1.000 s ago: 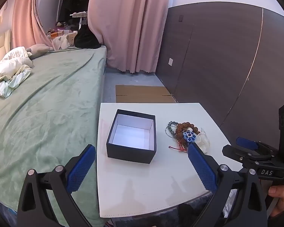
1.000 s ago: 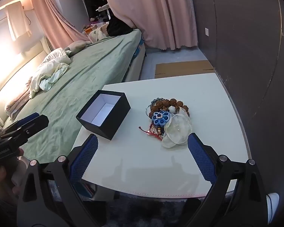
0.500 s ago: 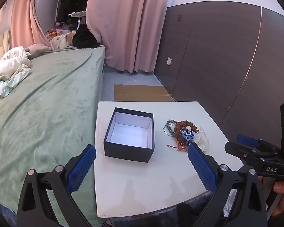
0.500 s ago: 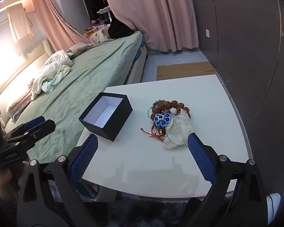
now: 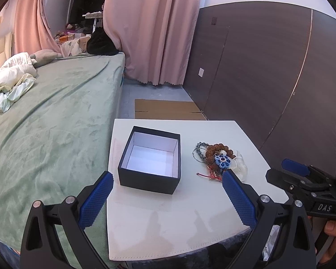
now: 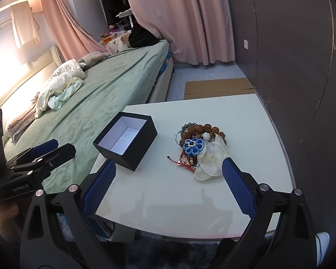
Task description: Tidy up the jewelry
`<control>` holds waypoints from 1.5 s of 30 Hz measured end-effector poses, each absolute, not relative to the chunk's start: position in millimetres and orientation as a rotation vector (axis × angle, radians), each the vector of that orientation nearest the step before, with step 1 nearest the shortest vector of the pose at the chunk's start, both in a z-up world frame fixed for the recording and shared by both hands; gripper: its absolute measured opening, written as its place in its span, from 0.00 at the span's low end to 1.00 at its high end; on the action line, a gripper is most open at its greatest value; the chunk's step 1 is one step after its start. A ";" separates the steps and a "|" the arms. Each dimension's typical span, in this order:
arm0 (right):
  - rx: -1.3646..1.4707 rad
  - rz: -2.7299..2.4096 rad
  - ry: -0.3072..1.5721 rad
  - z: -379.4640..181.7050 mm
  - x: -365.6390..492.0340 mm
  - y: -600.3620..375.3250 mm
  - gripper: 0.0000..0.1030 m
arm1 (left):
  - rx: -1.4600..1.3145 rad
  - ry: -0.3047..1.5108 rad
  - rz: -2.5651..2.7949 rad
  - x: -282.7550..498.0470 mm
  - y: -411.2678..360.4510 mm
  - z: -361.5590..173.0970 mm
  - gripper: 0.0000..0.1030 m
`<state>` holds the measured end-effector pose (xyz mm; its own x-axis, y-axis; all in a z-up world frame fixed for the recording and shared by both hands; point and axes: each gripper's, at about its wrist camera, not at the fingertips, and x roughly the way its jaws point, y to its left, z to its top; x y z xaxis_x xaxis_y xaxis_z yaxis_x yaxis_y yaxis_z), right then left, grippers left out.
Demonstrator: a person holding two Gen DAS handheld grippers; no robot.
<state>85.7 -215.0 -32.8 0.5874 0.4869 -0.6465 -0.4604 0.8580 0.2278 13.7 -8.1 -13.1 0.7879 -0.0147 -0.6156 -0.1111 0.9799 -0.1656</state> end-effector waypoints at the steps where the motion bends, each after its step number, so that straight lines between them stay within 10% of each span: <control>1: 0.035 0.550 0.766 -33.1 86.5 -214.8 0.92 | -0.200 0.660 0.054 13.8 -7.6 -12.6 0.91; 45: 0.049 0.509 0.762 -35.5 85.3 -219.7 0.92 | -0.190 0.612 0.055 -0.4 -5.8 -6.0 0.91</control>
<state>85.3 -219.7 -35.5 0.6090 0.4578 -0.6478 -0.4231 0.8782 0.2229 -0.4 -5.8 -6.0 0.8174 -0.0047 -0.5761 -0.1077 0.9811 -0.1609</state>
